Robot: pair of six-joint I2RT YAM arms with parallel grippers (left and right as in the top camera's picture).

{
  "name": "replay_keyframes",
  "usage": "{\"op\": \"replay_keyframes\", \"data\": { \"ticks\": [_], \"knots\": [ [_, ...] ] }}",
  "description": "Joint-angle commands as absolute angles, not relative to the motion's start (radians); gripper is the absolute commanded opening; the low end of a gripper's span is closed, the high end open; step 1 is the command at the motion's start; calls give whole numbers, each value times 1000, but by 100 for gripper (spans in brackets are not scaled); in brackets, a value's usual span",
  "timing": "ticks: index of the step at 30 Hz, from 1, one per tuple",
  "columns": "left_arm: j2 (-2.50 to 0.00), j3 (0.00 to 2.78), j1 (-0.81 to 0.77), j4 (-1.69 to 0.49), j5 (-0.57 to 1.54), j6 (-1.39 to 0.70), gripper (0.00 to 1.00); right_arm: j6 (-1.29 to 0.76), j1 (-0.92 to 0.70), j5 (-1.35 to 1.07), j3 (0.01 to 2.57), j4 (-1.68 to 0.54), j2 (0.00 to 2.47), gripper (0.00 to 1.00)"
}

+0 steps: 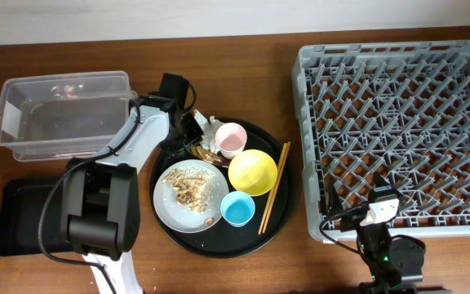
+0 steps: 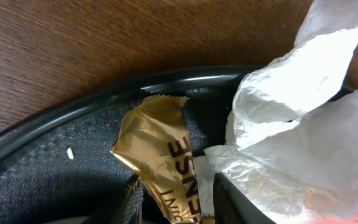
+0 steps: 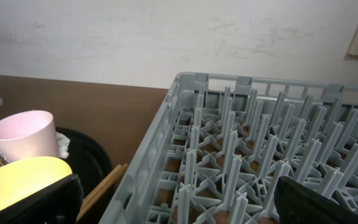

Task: Sort waste into correct bins and load items into the dishwasher rack
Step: 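Carry the gold wrapper left and drop it into the clear bin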

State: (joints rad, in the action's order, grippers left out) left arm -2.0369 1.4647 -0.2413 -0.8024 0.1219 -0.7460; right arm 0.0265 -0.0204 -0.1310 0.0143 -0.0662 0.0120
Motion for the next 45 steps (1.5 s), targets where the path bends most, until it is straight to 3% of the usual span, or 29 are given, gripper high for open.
{"op": "replay_keyframes", "data": {
  "ticks": [1, 2, 6, 21, 26, 35, 37, 39, 40, 43, 45],
  "knots": [
    [-2048, 1472, -248, -805, 82, -747, 23, 26, -26, -126, 6, -67, 6, 98],
    [-2048, 1473, -249, -814, 83, -748, 12, 26, -26, -126, 6, -67, 6, 99],
    [-2045, 1480, -247, -855, 89, -748, 1, 26, -26, -126, 6, -67, 6, 99],
    [-1786, 1527, -197, -1067, 81, -680, 1, 26, -26, -126, 6, -67, 6, 99],
    [-1677, 1527, -23, -912, 43, -693, 1, 26, -26, -126, 6, -67, 6, 99],
    [-1742, 1526, 203, -560, -293, -714, 2, 26, -26, -126, 6, -67, 6, 99],
    [-1787, 1526, 234, -538, -295, -714, 20, 26, -26, -126, 6, -67, 6, 99],
    [-1828, 1526, 260, -529, -296, -714, 56, 26, -26, -126, 6, -67, 6, 99],
    [-1844, 1526, 276, -526, -296, -709, 68, 26, -26, -126, 6, -67, 6, 99],
    [-1842, 1527, 298, -524, -288, -702, 81, 26, -26, -126, 6, -67, 6, 99],
    [-1814, 1527, 297, -535, -124, -702, 83, 26, -26, -126, 6, -67, 6, 99]
  ]
}}
